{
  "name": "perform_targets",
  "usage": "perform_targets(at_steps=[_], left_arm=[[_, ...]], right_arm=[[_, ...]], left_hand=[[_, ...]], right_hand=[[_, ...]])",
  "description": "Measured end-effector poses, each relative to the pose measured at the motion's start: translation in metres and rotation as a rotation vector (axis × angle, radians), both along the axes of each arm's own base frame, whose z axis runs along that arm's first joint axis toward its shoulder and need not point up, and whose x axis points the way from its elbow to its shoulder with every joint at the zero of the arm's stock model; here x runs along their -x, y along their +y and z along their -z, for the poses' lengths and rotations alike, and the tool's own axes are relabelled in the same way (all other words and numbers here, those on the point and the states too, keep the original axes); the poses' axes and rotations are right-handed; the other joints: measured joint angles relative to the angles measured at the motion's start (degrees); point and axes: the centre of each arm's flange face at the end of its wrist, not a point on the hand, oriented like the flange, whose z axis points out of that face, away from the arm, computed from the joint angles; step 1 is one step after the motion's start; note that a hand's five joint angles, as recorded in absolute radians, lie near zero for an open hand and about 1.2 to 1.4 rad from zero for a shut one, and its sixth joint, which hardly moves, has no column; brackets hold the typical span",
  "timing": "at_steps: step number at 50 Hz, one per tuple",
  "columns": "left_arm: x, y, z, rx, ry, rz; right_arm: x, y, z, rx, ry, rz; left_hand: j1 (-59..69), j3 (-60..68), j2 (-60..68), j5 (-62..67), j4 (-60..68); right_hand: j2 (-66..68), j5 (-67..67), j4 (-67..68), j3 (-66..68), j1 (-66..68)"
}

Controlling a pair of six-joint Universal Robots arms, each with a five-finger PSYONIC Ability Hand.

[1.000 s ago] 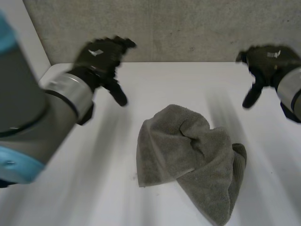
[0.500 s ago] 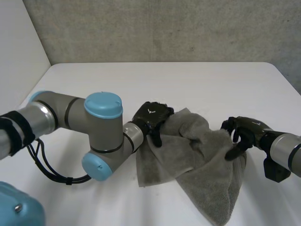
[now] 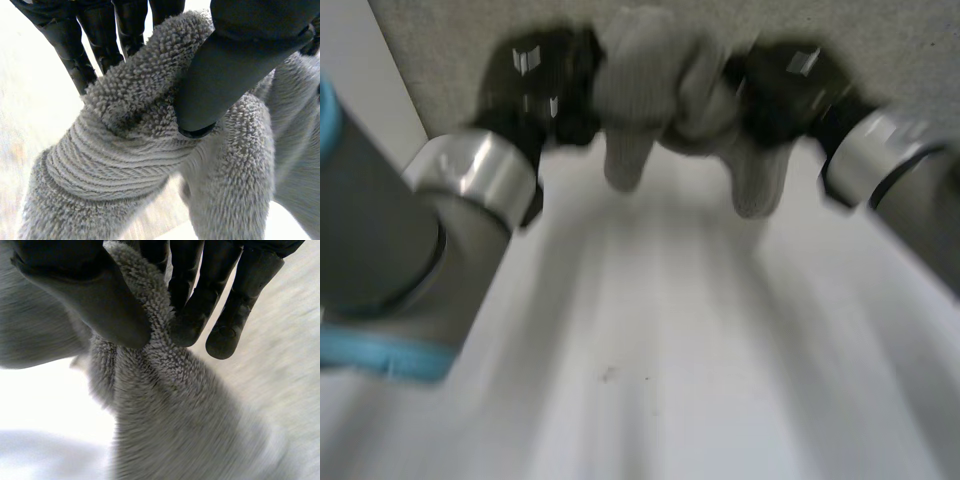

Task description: Fold the towel.

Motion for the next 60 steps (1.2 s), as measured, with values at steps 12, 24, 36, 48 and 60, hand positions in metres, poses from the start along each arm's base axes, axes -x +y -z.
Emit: perform_targets(at_steps=[12, 24, 36, 48, 60], left_arm=[[-0.073, 0.052, 0.148, -0.382, -0.533, -0.06], [-0.092, 0.045, 0.117, -0.355, -0.637, -0.103], [-0.072, 0.017, 0.067, -0.258, -0.41, -0.123], [-0.056, -0.014, 0.132, -0.42, -0.502, -0.108], [-0.051, -0.031, 0.179, -0.495, -0.555, -0.107]], right_arm=[[0.01, 0.117, 0.143, -0.499, 0.766, -0.357], [0.002, 0.054, 0.073, -0.276, 0.365, -0.103], [-0.012, 0.021, 0.053, -0.227, 0.237, -0.078], [-0.06, 0.041, 0.076, -0.125, 0.369, -0.239], [-0.095, 0.069, 0.141, 0.056, 0.649, -0.398]], left_hand=[[-43.15, -42.01, -42.17, -42.66, -42.07], [-56.08, -55.52, -55.44, -54.46, -55.42], [-54.78, -53.46, -53.5, -54.48, -53.49], [-52.04, -50.89, -50.9, -51.93, -50.95], [-47.63, -46.53, -46.53, -47.72, -46.73]], right_hand=[[-31.64, -30.79, -30.42, -31.04, -30.98], [-61.64, -62.78, -61.67, -62.15, -62.24], [-61.2, -62.0, -61.33, -61.64, -60.98], [-58.14, -56.38, -58.33, -57.86, -56.56], [-43.63, -43.63, -44.69, -44.08, -43.17]])
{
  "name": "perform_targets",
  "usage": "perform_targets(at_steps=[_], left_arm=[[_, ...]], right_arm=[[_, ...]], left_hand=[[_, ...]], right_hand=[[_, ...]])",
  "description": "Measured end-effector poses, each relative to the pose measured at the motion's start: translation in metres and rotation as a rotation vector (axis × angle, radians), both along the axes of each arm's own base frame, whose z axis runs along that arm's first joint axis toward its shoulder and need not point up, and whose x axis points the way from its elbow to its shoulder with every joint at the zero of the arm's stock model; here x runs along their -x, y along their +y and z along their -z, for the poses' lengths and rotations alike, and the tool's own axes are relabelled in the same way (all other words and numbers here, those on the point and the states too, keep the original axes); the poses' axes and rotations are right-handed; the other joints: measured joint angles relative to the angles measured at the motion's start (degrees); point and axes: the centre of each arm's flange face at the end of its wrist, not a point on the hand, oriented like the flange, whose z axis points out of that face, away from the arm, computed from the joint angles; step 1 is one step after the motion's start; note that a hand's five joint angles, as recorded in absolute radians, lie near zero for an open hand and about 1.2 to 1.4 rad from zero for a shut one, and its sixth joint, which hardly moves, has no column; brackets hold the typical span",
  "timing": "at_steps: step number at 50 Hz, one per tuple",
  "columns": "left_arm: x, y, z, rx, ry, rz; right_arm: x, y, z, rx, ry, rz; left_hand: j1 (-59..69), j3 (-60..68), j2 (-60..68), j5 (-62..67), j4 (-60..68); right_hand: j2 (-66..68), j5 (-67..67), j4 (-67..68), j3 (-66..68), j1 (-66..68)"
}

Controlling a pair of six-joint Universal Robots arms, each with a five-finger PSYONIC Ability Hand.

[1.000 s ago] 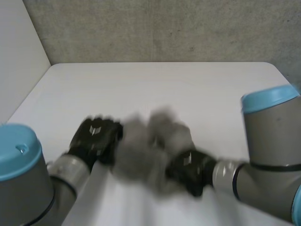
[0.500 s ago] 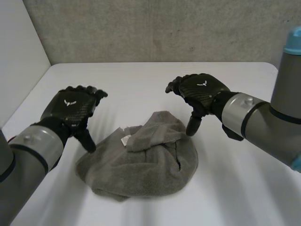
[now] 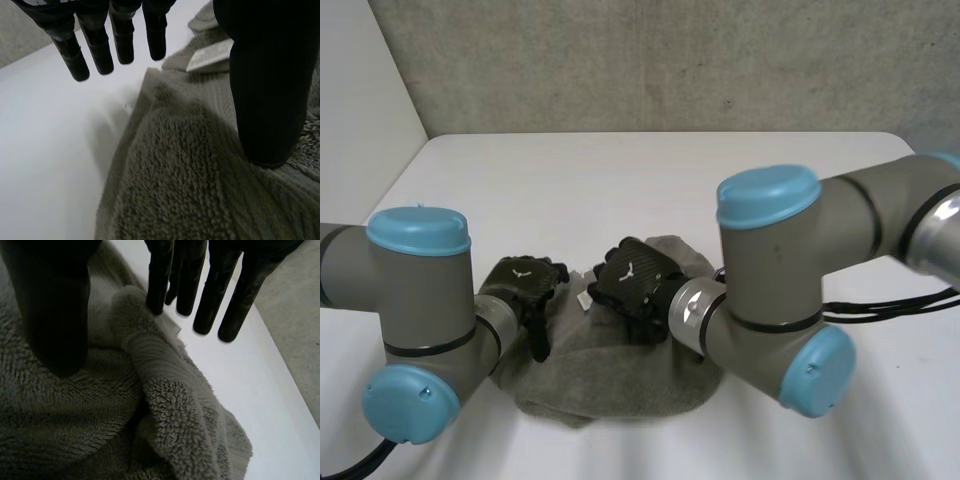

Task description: Fold the towel.

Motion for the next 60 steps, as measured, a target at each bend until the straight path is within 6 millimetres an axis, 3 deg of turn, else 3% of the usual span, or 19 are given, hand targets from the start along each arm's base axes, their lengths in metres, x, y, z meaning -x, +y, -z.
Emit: perform_targets(at_steps=[4, 6, 8, 11, 17, 21, 26, 30, 33, 37, 41, 45, 48, 49, 55, 58, 60], left_arm=[[-0.001, 0.002, 0.005, -0.013, -0.01, 0.0], [-0.001, 0.003, 0.006, -0.018, -0.013, 0.001], [-0.002, 0.004, 0.007, -0.022, -0.015, 0.002], [-0.001, 0.004, 0.007, -0.014, -0.01, 0.005], [0.007, -0.011, -0.005, 0.076, 0.016, 0.016], [0.018, -0.033, -0.038, 0.222, 0.065, 0.013], [0.024, -0.056, -0.131, 0.484, 0.271, -0.078], [0.017, -0.054, -0.179, 0.581, 0.443, -0.147], [0.013, -0.047, -0.189, 0.584, 0.514, -0.173], [0.007, -0.036, -0.166, 0.505, 0.513, -0.185], [-0.001, -0.015, -0.106, 0.333, 0.418, -0.165], [-0.011, 0.01, -0.055, 0.173, 0.333, -0.134], [-0.019, 0.028, -0.028, 0.078, 0.29, -0.117], [-0.023, 0.035, -0.019, 0.042, 0.274, -0.112], [-0.034, 0.059, -0.001, -0.053, 0.224, -0.094], [-0.037, 0.064, -0.01, -0.031, 0.215, -0.081], [-0.037, 0.064, -0.019, 0.003, 0.216, -0.072]], right_arm=[[-0.006, -0.007, 0.01, 0.058, 0.001, 0.015], [-0.009, -0.013, 0.011, 0.09, -0.014, 0.036], [-0.012, -0.023, 0.006, 0.139, -0.047, 0.079], [-0.014, -0.04, -0.012, 0.214, -0.122, 0.17], [-0.008, -0.071, -0.071, 0.301, -0.335, 0.344], [0.007, -0.095, -0.13, 0.364, -0.563, 0.436], [0.042, -0.117, -0.201, 0.451, -0.859, 0.499], [0.066, -0.125, -0.221, 0.47, -0.946, 0.527], [0.08, -0.129, -0.216, 0.44, -0.926, 0.559], [0.093, -0.129, -0.179, 0.304, -0.769, 0.606], [0.105, -0.114, -0.112, 0.044, -0.485, 0.619], [0.117, -0.093, -0.064, -0.148, -0.273, 0.605], [0.128, -0.08, -0.04, -0.227, -0.154, 0.599], [0.133, -0.077, -0.032, -0.246, -0.109, 0.6], [0.154, -0.075, -0.022, -0.238, -0.016, 0.622], [0.162, -0.078, -0.031, -0.2, -0.03, 0.643], [0.164, -0.079, -0.037, -0.178, -0.049, 0.65]], left_hand=[[8.45, 8.51, 8.48, 8.48, 8.74], [13.66, 13.62, 13.64, 12.99, 13.28], [28.06, 27.16, 27.22, 26.81, 27.41], [43.29, 43.57, 43.69, 43.42, 43.87], [48.41, 49.82, 49.88, 48.71, 50.06], [49.16, 50.62, 50.68, 49.51, 50.91], [49.7, 50.83, 50.87, 49.73, 51.13], [49.73, 50.87, 50.92, 49.98, 51.16], [49.73, 50.88, 50.92, 49.99, 51.17], [49.92, 50.89, 50.94, 50.26, 51.17], [49.92, 50.91, 50.96, 50.26, 51.18], [49.92, 50.94, 50.97, 50.26, 51.18], [49.92, 50.95, 50.97, 50.26, 51.19], [49.92, 50.95, 50.98, 50.26, 51.19], [49.92, 50.96, 50.98, 50.26, 51.19], [44.72, 44.82, 44.83, 45.44, 45.57], [33.72, 33.63, 33.5, 34.8, 34.88]], right_hand=[[21.87, 20.13, 20.4, 21.19, 21.27], [37.8, 36.0, 37.05, 36.67, 37.06], [43.87, 43.26, 43.81, 43.36, 43.56], [43.91, 43.71, 44.66, 43.96, 43.66], [43.91, 43.72, 44.66, 43.96, 43.67], [43.91, 43.72, 44.67, 43.96, 43.73], [43.92, 43.7, 44.67, 43.96, 43.86], [43.92, 43.72, 44.67, 43.97, 43.86], [43.92, 43.75, 44.68, 43.99, 43.86], [43.92, 43.96, 44.68, 44.0, 43.86], [43.92, 43.96, 44.7, 44.0, 43.86], [43.92, 43.96, 44.7, 44.02, 43.86], [43.91, 43.95, 44.69, 44.02, 43.85], [39.1, 38.74, 39.73, 39.19, 38.07], [-12.98, -13.22, -10.63, -11.31, -12.14], [-18.31, -19.11, -17.27, -18.4, -18.59], [-18.31, -19.11, -17.27, -18.4, -18.89]])
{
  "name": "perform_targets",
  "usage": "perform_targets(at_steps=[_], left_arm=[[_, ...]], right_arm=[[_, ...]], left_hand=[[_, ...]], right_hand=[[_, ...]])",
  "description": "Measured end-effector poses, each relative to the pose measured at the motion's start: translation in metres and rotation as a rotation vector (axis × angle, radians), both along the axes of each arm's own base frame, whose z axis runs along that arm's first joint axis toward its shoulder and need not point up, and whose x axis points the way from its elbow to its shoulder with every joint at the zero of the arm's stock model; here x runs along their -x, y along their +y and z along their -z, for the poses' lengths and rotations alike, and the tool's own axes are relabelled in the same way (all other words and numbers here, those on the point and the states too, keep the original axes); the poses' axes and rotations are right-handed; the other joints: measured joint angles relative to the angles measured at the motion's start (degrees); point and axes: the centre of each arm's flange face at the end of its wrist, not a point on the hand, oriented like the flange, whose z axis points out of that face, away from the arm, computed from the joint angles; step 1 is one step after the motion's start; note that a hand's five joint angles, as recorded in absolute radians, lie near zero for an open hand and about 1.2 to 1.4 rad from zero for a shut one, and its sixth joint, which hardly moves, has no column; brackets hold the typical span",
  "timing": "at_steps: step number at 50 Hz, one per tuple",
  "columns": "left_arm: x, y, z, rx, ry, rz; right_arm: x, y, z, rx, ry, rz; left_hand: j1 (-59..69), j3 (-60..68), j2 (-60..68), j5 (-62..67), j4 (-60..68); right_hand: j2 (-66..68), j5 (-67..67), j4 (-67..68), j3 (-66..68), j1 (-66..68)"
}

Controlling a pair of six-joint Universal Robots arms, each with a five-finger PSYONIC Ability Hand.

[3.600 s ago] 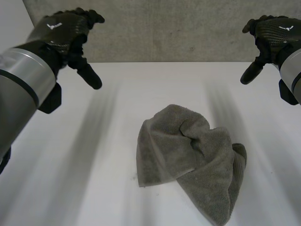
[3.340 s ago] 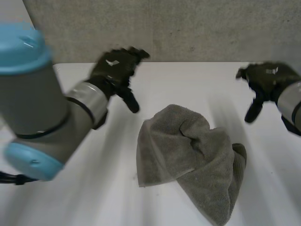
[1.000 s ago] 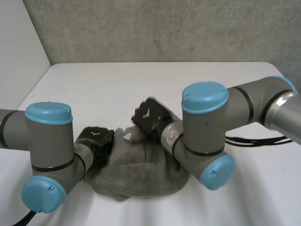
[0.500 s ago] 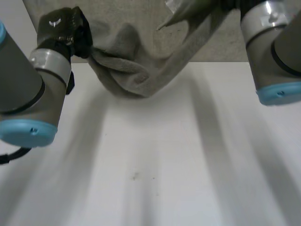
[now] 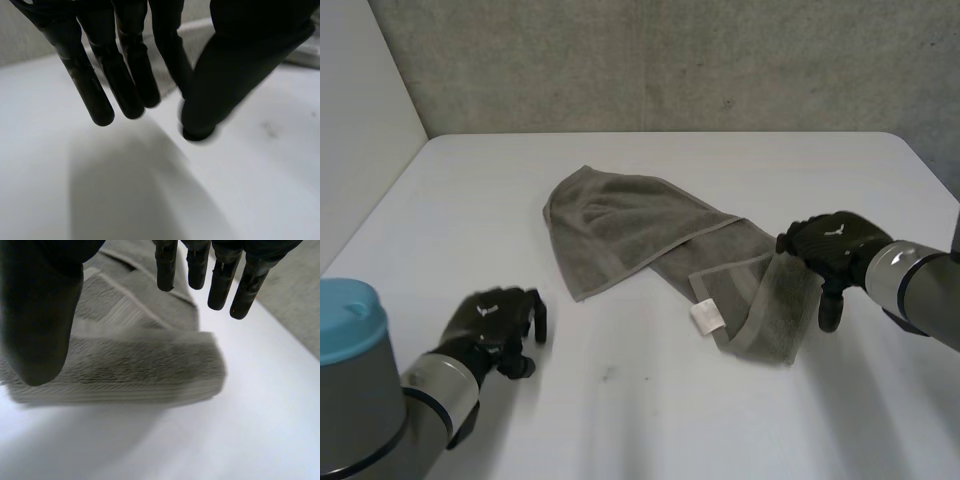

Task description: Fold the towel.

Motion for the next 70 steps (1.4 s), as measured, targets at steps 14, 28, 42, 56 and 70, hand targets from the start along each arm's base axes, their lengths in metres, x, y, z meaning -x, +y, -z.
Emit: perform_targets(at_steps=[14, 28, 42, 56, 70], left_arm=[[0.02, -0.03, -0.068, 0.302, 0.056, 0.038], [0.074, -0.079, -0.028, 0.273, 0.052, 0.101], [0.095, -0.109, 0.01, 0.232, 0.029, 0.104], [0.115, -0.097, 0.016, 0.235, 0.038, 0.155], [0.126, -0.102, 0.029, 0.24, 0.027, 0.14]], right_arm=[[-0.018, 0.035, -0.018, 0.157, -0.164, -0.034], [-0.064, 0.082, 0.034, 0.086, -0.13, -0.159], [-0.067, 0.07, 0.078, 0.145, 0.061, -0.139], [-0.058, 0.067, -0.005, 0.353, -0.121, -0.084], [-0.014, 0.075, -0.111, 0.395, -0.465, -0.129]], left_hand=[[-27.3, -27.27, -27.17, -28.63, -28.37], [-31.33, -31.43, -31.38, -32.85, -32.46], [-31.39, -31.51, -31.44, -32.87, -32.5], [-31.71, -31.84, -31.69, -33.15, -32.76], [-31.77, -31.84, -31.7, -33.19, -32.77]], right_hand=[[0.0, 0.0, 0.0, 0.0, -0.06], [9.36, 11.39, 8.99, 9.87, 10.41], [60.44, 60.48, 58.85, 59.51, 61.13], [62.2, 63.07, 61.97, 61.81, 62.89], [62.2, 63.07, 61.97, 62.4, 62.95]])
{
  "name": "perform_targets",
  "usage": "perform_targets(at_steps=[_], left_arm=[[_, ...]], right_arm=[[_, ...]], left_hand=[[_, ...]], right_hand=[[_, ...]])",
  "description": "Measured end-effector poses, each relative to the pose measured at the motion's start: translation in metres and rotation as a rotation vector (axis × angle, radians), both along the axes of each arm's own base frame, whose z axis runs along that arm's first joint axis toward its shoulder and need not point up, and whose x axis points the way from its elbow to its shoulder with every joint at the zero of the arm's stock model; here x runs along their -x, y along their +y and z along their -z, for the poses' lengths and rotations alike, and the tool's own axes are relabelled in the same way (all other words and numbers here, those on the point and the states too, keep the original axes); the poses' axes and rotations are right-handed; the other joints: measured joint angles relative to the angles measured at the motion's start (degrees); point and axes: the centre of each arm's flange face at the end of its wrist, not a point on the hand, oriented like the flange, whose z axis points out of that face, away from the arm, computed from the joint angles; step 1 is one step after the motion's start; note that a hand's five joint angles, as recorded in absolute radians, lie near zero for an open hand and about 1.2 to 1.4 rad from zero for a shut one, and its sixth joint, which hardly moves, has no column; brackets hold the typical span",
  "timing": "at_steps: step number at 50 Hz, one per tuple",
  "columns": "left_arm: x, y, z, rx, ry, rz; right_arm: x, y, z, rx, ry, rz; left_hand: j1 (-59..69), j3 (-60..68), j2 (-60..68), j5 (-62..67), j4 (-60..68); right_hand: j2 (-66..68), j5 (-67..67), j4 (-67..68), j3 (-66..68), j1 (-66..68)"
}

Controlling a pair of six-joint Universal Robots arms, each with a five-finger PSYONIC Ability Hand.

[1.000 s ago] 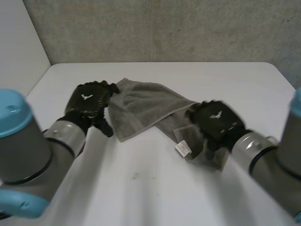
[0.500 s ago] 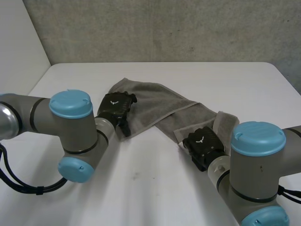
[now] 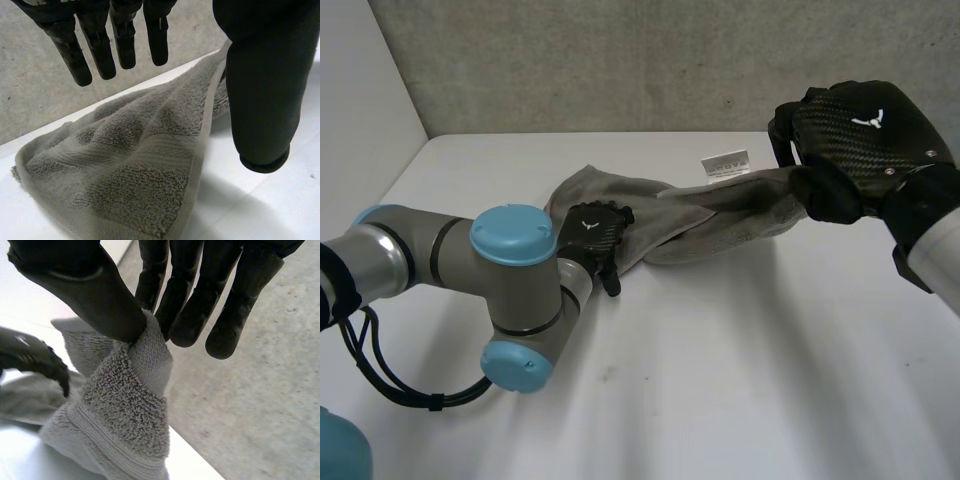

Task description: Fold the towel.

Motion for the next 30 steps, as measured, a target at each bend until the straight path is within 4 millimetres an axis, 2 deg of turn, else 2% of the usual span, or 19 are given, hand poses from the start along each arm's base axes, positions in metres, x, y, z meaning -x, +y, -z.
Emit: perform_targets(at_steps=[6, 14, 17, 18, 24, 30], left_arm=[[0.002, -0.004, 0.004, 0.005, -0.002, -0.017], [0.004, -0.007, 0.017, -0.005, -0.017, -0.023], [0.004, -0.008, 0.023, -0.014, -0.025, -0.027], [0.004, -0.009, 0.026, -0.016, -0.029, -0.03], [0.003, -0.01, 0.029, -0.012, -0.049, -0.039], [0.002, -0.011, 0.016, 0.022, -0.058, -0.04]], right_arm=[[0.002, 0.012, -0.013, -0.058, -0.06, -0.062], [0.004, 0.025, -0.03, -0.023, -0.103, -0.092], [0.005, 0.027, -0.034, -0.004, -0.107, -0.092], [0.005, 0.027, -0.035, 0.002, -0.107, -0.089], [0.008, 0.022, -0.034, 0.005, -0.101, -0.073], [0.012, 0.009, -0.027, -0.016, -0.089, -0.04]], left_hand=[[0.0, 0.0, 0.0, 0.0, -0.02], [0.65, 0.96, 0.92, 1.22, 0.71], [6.89, 7.18, 7.11, 7.34, 7.06], [14.98, 14.34, 14.36, 14.53, 14.25], [35.19, 35.98, 36.03, 35.8, 35.95], [39.24, 39.44, 39.4, 39.7, 39.36]], right_hand=[[0.0, 0.0, 0.0, 0.01, 0.03], [0.0, 0.0, 0.0, 0.01, 0.07], [0.0, 0.0, 0.0, 0.01, 0.08], [0.0, 0.0, 0.0, 0.01, 0.08], [0.0, 0.0, 0.0, 0.02, 0.08], [0.0, 0.0, 0.0, 0.03, 0.08]])
